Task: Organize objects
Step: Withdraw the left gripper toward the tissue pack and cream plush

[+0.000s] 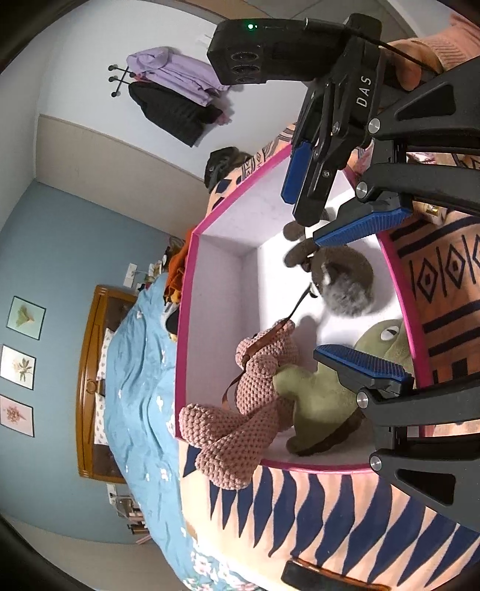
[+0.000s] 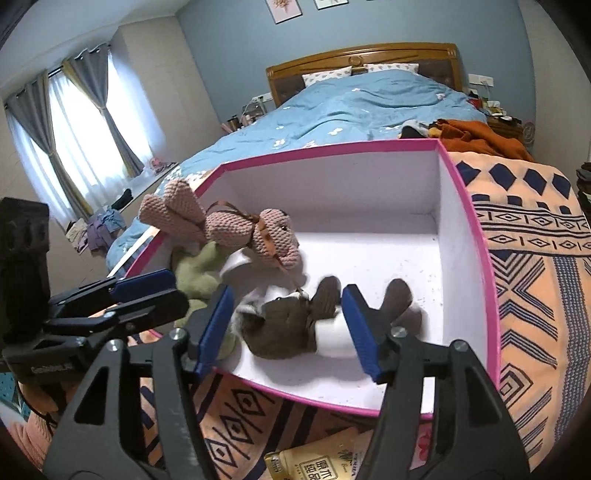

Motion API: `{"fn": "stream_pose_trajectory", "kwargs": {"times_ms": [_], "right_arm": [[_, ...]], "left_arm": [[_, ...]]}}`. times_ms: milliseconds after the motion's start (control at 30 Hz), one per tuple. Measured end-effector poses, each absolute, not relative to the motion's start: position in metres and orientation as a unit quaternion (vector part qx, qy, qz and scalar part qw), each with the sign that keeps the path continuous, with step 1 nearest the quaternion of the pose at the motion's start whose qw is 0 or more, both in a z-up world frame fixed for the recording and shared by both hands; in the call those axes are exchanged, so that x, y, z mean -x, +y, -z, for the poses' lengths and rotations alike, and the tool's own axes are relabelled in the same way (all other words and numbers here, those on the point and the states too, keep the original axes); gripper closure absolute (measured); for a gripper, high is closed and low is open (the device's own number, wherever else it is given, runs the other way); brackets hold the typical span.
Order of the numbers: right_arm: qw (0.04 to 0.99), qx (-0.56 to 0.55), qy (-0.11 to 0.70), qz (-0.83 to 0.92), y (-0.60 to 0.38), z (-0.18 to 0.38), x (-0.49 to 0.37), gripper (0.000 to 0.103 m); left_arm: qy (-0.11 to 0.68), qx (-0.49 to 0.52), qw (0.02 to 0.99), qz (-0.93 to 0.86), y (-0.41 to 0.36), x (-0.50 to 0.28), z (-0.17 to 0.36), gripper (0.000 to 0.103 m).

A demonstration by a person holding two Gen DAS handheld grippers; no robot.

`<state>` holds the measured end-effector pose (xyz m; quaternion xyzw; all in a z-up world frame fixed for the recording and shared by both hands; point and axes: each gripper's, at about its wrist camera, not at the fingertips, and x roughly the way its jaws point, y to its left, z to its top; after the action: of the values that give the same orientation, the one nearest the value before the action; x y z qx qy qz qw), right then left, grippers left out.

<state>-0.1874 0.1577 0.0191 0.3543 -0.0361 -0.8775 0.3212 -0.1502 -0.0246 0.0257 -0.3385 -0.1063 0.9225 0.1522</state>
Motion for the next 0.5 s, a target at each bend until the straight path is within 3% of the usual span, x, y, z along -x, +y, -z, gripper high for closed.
{"fn": "stream_pose_trajectory", "kwargs": {"times_ms": [267, 400, 500], "right_arm": [[0.313, -0.330, -0.037, 0.890, 0.171, -0.025, 0.171, 0.038], [0.311, -0.310, -0.033, 0.898, 0.176, -0.030, 0.154, 0.028], [0.311, -0.295, -0.027, 0.903, 0.181, -0.034, 0.142, 0.028]], "left_arm": [[-0.093, 0.320, 0.167, -0.928, -0.017, 0.140, -0.027, 0.043], [-0.084, 0.307, 0.176, -0.932, -0.012, 0.132, -0.030, 0.038], [-0.075, 0.292, 0.188, -0.935, -0.007, 0.124, -0.034, 0.035]]}}
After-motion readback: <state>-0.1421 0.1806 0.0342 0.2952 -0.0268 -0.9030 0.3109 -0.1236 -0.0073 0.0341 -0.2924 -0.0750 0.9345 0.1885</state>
